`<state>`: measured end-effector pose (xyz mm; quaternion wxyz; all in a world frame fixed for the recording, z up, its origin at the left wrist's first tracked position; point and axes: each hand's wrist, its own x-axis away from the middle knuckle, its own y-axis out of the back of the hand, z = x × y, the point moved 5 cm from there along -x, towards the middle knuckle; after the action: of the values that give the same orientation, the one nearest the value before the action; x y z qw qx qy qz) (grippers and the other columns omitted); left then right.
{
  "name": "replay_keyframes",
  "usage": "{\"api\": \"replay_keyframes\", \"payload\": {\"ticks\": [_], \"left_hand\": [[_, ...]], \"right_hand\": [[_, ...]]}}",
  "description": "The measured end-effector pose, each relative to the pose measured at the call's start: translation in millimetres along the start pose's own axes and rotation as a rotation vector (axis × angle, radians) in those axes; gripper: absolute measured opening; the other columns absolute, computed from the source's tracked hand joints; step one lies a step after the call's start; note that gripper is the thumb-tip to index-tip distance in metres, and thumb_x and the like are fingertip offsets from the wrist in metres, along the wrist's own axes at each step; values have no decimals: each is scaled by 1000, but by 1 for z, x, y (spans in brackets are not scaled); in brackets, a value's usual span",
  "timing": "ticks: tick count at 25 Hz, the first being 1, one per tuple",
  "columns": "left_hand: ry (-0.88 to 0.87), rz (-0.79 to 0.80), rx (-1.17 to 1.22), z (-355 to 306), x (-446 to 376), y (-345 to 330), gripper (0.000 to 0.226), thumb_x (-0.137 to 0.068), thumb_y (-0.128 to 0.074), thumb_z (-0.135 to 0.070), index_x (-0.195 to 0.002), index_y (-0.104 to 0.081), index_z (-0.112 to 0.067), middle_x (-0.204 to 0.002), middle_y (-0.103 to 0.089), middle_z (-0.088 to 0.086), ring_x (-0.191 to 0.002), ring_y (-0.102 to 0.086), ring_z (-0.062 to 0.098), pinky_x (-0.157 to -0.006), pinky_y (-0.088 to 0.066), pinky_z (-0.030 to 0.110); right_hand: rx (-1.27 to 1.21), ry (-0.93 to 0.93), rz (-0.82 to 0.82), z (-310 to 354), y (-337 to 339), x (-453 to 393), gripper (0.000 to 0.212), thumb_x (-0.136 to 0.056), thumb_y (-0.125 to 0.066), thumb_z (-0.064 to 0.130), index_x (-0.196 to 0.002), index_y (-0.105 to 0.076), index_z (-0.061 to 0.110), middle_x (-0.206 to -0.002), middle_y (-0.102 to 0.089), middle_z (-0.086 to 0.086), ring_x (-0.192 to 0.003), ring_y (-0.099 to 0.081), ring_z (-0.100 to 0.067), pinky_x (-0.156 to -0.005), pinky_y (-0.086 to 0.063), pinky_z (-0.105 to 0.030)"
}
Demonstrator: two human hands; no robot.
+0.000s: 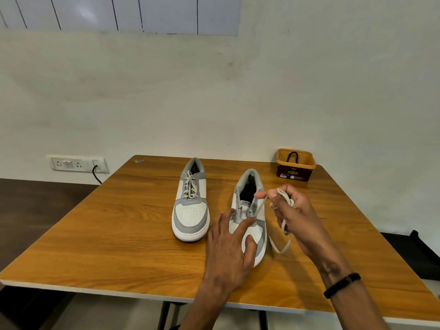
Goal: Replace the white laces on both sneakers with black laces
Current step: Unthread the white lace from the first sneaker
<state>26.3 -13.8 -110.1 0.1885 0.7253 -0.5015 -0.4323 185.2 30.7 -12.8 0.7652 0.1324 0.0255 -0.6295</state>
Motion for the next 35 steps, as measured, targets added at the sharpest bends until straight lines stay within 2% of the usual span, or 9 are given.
{"api": "replay_keyframes", "payload": {"ticks": [5, 9, 13, 15, 18, 23, 26, 29, 35], "left_hand": [[-11, -10, -19, -2, 1, 2, 45, -100, -35, -50, -143, -46, -54, -163, -26, -9, -157, -13, 14, -122, -31, 47], [-5, -24, -10, 0, -1, 1, 45, -99, -36, -50, -142, -48, -53, -163, -28, -9, -156, -15, 15, -122, -32, 47], [-10, -19, -16, 2, 0, 0, 46, -99, -36, -52, -145, -44, -54, -165, -25, -9, -157, -13, 16, -122, -32, 49], [-6, -21, -1, 1, 0, 1, 46, -99, -36, -52, -145, -45, -53, -165, -26, -8, -157, -14, 16, -122, -32, 49], [-33, -29, 42, -2, 1, 2, 45, -100, -38, -50, -143, -50, -50, -163, -29, -7, -156, -17, 15, -121, -34, 48], [-253, -108, 20, -29, 14, 8, 34, -102, -56, -50, -129, -66, -33, -142, -52, -5, -138, -43, 16, -109, -44, 41], [-375, 57, -154, -60, 27, -12, 37, -98, -56, -63, -124, -66, -39, -133, -57, -7, -130, -47, 19, -116, -34, 46], [-371, 200, -273, -76, 29, -32, 32, -105, -53, -47, -133, -61, -36, -134, -59, -5, -134, -43, 23, -123, -18, 55], [-437, 223, -319, -84, 17, -51, 26, -103, -61, -25, -127, -65, -22, -115, -67, 3, -117, -54, 26, -106, -36, 46]], "right_hand": [[388, -108, -107, -50, -6, -2, 17, -102, -62, 43, -104, -60, 26, -95, -69, 6, -83, -65, -14, -65, -51, -29], [776, -135, 121, -57, -5, -1, 14, -98, -70, 44, -101, -71, 30, -97, -70, 14, -84, -63, -4, -68, -51, -25], [381, -62, 218, 7, -6, 10, 21, -98, -68, 39, -82, -78, 28, -74, -71, 10, -69, -63, -3, -61, -46, -20], [241, 25, 115, 31, -1, 10, 24, -98, -68, 39, -81, -77, 24, -76, -69, -7, -68, -61, -22, -65, -45, -27], [259, 55, 47, 35, 4, 6, 29, -100, -66, 40, -94, -76, 14, -94, -70, -22, -87, -63, -40, -69, -47, -39], [372, -57, 59, 11, 15, -3, 33, -104, -61, 37, -101, -73, 7, -80, -62, -10, -74, -52, -18, -71, -43, -38], [512, -132, 93, -14, 29, -1, 26, -106, -58, 34, -102, -71, 10, -94, -72, -12, -81, -64, -17, -74, -51, -36], [673, -195, 215, -35, 46, 9, 15, -102, -66, 36, -106, -71, 22, -107, -73, 4, -98, -69, -10, -87, -58, -33], [1056, -280, 531, -58, 63, 46, 68, -89, -78, 45, -149, -49, 34, -141, -50, 8, -130, -52, -17, -102, -49, -32]]}}
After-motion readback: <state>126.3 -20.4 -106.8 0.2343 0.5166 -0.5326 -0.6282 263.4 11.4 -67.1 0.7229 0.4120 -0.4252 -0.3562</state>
